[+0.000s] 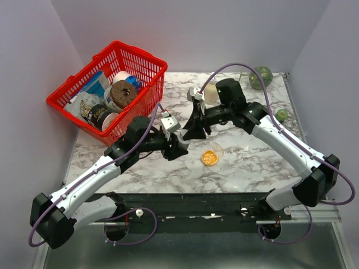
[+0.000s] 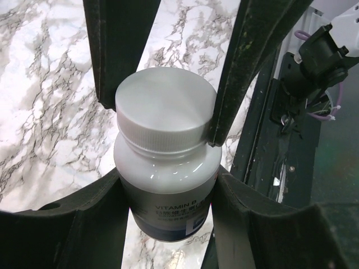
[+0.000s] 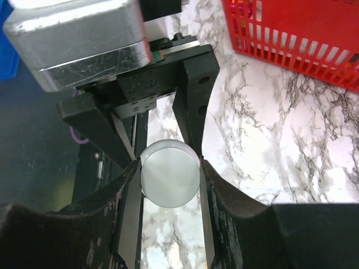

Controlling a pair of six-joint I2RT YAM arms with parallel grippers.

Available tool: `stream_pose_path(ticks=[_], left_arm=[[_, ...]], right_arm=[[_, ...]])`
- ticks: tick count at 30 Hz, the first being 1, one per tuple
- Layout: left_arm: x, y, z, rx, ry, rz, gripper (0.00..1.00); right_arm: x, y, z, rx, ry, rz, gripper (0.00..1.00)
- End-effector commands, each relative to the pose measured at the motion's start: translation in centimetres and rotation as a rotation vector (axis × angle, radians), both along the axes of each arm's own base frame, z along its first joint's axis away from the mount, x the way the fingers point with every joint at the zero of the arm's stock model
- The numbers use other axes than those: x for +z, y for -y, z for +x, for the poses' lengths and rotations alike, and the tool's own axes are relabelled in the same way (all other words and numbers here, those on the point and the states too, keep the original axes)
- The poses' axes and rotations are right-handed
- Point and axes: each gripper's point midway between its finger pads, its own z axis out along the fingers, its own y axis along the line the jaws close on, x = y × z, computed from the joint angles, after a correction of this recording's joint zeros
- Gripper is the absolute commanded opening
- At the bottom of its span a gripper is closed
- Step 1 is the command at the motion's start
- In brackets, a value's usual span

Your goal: Sort the pills into containers

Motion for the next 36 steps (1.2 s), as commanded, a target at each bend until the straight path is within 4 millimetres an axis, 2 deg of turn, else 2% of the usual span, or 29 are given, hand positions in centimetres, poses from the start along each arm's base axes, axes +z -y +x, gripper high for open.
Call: stream_pose_path(ticks=[1,4,8,10,14,17,20,21,24,26,28,31,34,36], left_arm=[[9.8,0.1,3.2,0.121,0.312,-0.240,0.00],[9.9,-0.3,3.9,0.166,0.324,-0.240,0.00],[8.8,-0.3,4.5,0.180,0.316,-0.193,0.00],[8.2,-0.3,4.7,0.185,0.315,-0.175,0.00],[6.9,-0.2,4.7,0.173,0.294,-0.146,0.00],[6.0,-0.1,4.3,0.152,0.274,-0.131,0.00],[5.0,-0.3,3.9,0.142,0.257,-0.109,0.00],[4.9,-0.4,3.9,0.142,0.258,-0.101,0.00],[4.2,-0.9,3.7,0.144,0.246,-0.085,0.00],[3.9,-1.1,3.5,0.138,0.235,-0.080,0.00],[3.8,-1.0,3.1,0.114,0.229,-0.078,0.00],[3.9,-0.9,2.2,0.062,0.225,-0.086,0.00],[4.0,-0.5,0.7,-0.022,0.214,-0.093,0.00],[3.8,-0.5,0.1,-0.067,0.215,-0.079,0.00]], right_arm=[[-4.0,-0.6,-2.2,-0.073,-0.301,-0.102,0.24],[-4.3,-0.7,-1.4,-0.155,-0.335,-0.112,0.23],[-5.3,-0.9,-0.6,-0.212,-0.379,-0.149,0.24],[-5.9,-1.0,-0.4,-0.229,-0.404,-0.165,0.26],[-5.3,-1.3,-0.7,-0.201,-0.420,-0.148,0.36],[-3.4,-1.5,-0.6,-0.173,-0.378,-0.107,0.48],[-1.1,-1.4,-0.3,-0.135,-0.327,-0.051,0.66],[-0.5,-1.1,-0.1,-0.122,-0.319,-0.033,0.76],[1.7,-0.6,0.6,-0.113,-0.261,0.018,0.86],[3.1,-0.4,0.6,-0.093,-0.222,0.049,0.89],[4.0,-0.3,0.2,-0.055,-0.201,0.074,0.97],[5.9,0.1,-0.3,0.011,-0.110,0.119,1.00],[7.0,0.9,-0.4,0.093,0.014,0.139,1.00],[6.3,1.8,-0.7,0.173,0.146,0.124,1.00]])
